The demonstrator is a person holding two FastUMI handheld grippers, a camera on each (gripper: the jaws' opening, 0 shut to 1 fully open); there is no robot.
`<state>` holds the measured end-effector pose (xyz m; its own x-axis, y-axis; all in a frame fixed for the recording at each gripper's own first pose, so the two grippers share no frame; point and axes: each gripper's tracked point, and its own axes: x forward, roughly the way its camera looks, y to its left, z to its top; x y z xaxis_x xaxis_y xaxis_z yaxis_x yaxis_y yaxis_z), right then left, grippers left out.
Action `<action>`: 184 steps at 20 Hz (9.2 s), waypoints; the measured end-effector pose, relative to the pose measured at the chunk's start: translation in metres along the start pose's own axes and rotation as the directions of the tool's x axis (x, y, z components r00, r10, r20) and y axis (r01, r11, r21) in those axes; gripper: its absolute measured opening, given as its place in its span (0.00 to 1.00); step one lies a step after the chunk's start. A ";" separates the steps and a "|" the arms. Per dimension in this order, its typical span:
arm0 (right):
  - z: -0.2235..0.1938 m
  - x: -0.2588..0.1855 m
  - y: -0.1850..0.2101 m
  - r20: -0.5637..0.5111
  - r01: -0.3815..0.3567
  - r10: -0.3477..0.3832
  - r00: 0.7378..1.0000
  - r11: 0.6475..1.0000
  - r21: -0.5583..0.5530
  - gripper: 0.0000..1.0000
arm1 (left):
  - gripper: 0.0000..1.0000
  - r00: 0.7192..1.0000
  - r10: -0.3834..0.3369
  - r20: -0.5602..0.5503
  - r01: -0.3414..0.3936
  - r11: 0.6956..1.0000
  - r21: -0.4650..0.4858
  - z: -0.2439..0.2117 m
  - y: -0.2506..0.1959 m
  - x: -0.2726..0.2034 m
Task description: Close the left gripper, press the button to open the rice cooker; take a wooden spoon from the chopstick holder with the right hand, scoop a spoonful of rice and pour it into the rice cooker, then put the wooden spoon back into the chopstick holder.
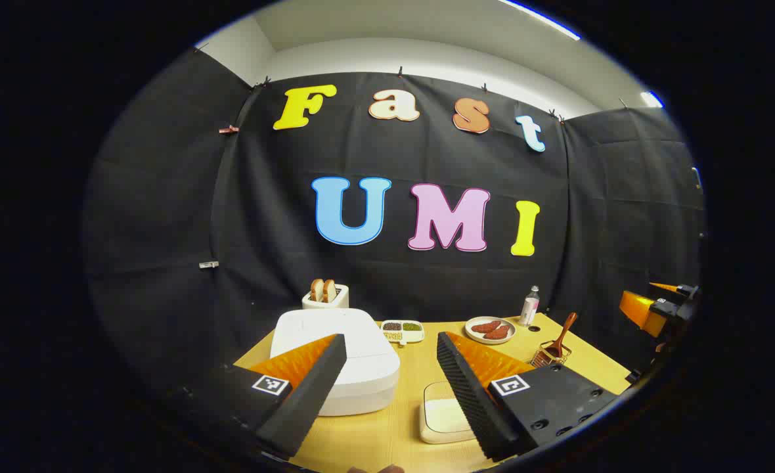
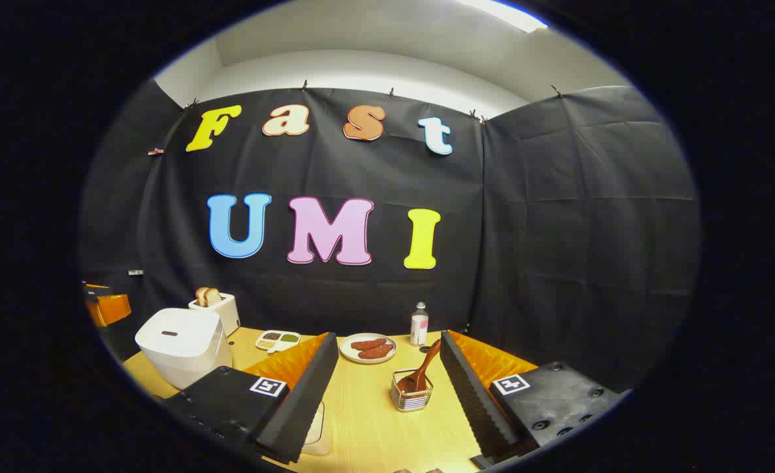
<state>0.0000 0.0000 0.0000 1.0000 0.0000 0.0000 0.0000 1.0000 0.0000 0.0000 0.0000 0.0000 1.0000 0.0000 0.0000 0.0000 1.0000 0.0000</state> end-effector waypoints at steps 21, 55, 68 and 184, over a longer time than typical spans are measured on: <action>-0.002 0.014 -0.011 -0.037 0.009 -0.008 0.999 1.000 0.028 0.98 | 0.96 0.996 -0.069 -0.061 0.071 0.997 0.023 -0.017 -0.021 0.023; -0.058 0.075 -0.085 -0.194 0.080 -0.066 0.979 0.994 0.069 0.98 | 0.06 0.864 0.066 -0.498 -0.188 0.961 -0.200 -0.127 0.102 0.201; -0.062 0.081 -0.070 -0.198 0.008 0.005 0.980 0.998 0.063 0.98 | 0.07 0.924 0.143 -0.354 -0.212 0.963 -0.164 -0.070 0.102 0.197; -0.233 0.040 0.272 -0.640 -0.154 0.344 0.687 0.930 0.335 0.18 | 0.96 0.966 -0.018 -0.257 0.011 1.000 -0.028 -0.153 0.070 -0.049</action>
<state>0.0403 0.2720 -0.2333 0.6865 0.3444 -0.6404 -0.1538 0.9296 0.3350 -0.0488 0.0697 -0.1528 0.9661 -0.0177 -0.2575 0.0109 0.9995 -0.0280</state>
